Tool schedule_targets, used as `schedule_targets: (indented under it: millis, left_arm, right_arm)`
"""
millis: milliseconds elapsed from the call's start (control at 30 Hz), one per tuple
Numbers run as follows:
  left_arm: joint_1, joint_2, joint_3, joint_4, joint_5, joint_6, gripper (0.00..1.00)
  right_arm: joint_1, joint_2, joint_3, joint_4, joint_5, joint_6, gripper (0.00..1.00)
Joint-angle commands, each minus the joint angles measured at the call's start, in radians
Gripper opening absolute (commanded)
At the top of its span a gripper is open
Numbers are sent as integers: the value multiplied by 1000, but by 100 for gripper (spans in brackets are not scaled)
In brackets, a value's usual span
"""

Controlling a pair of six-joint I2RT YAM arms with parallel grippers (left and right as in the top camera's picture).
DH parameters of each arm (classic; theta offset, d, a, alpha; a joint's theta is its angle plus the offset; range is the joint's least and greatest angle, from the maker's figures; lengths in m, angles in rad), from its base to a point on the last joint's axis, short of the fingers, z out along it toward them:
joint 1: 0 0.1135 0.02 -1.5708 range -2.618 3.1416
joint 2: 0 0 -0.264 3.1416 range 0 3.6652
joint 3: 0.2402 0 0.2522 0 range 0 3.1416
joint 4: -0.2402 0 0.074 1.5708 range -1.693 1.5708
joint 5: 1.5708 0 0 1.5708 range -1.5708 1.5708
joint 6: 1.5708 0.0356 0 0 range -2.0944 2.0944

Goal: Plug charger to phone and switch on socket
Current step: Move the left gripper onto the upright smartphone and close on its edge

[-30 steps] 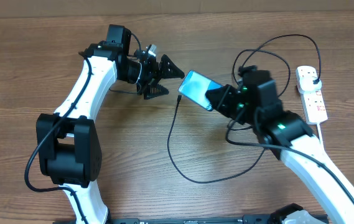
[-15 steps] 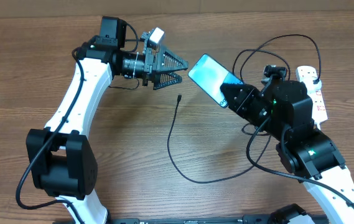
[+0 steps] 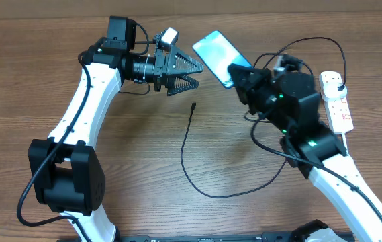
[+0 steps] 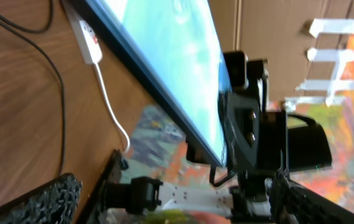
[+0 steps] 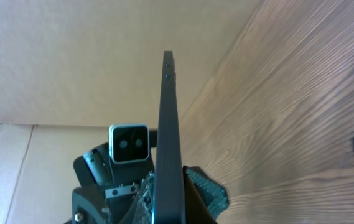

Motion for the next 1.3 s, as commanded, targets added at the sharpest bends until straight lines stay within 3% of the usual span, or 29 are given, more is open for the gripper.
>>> schedule_targets:
  millis: [0,267,667,867,967,1167,1267]
  left_arm:
    - [-5,-19,21,84,-66,-176,100]
    - [-4,-19,21,410,-187,-552,94]
    - [-28,-19,21,578,-296,-775,89]
    - [-28,-19,21,676,-277,-795,88]
    - [-29,-19,19,684,-281,-794,80]
    - [-40,-18,19,704,-288,-789,78]
    - [-40,-18,19,704,-299,-789,72]
  right_arm:
    - [45,15,10,75,60,66,4]
    - [104,38,10,145,219,115,4]
    - [108,105,10,261,343,209,4]
    - [108,147,10,314,336,234,4]
    - [108,158,11,336,336,234,4]
    - [108,196,11,396,297,234,4]
    - [108,225,10,409,260,233,4]
